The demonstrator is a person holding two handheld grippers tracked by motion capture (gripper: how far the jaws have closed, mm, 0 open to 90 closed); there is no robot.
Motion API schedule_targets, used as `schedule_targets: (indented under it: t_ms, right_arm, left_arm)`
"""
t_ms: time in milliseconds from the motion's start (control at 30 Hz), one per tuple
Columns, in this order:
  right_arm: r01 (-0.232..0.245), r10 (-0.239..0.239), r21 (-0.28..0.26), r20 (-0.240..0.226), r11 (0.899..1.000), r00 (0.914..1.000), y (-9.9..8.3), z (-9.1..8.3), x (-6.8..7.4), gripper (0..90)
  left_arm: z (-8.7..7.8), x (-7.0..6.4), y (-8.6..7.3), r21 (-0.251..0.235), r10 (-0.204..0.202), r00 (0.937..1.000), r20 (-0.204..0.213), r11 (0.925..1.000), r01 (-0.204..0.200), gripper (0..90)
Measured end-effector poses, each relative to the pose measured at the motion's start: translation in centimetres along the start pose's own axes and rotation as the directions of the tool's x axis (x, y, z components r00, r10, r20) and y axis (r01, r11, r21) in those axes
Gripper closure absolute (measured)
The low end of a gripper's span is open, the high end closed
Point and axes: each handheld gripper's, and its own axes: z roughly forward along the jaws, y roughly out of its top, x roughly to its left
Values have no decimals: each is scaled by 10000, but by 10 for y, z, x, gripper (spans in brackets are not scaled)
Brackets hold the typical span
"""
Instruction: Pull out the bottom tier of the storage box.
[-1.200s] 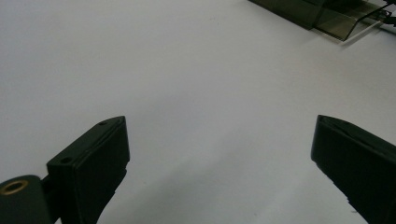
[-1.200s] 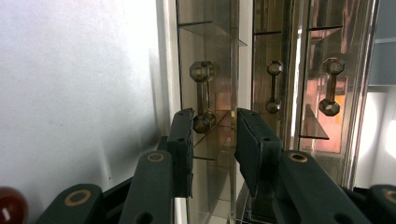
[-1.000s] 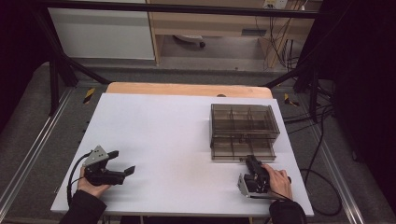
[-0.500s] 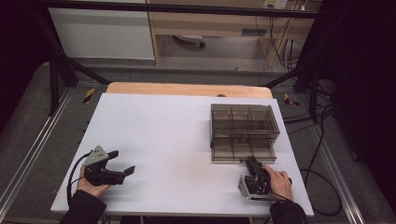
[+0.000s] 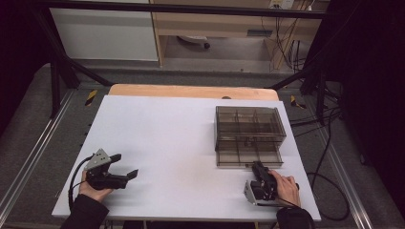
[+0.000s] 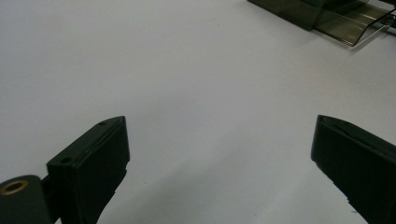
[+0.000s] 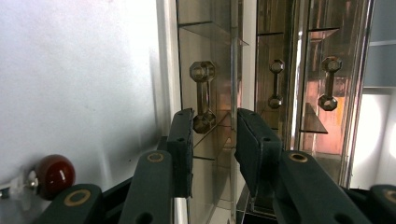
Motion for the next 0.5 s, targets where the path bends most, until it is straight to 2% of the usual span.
schedule_targets:
  t_ms: [500]
  right_arm:
    - [-168,168,-35,-127,9999,9998,-1,-1,0,668]
  left_arm:
    - [0,0,0,3,4,10000,3,10000,-4,45]
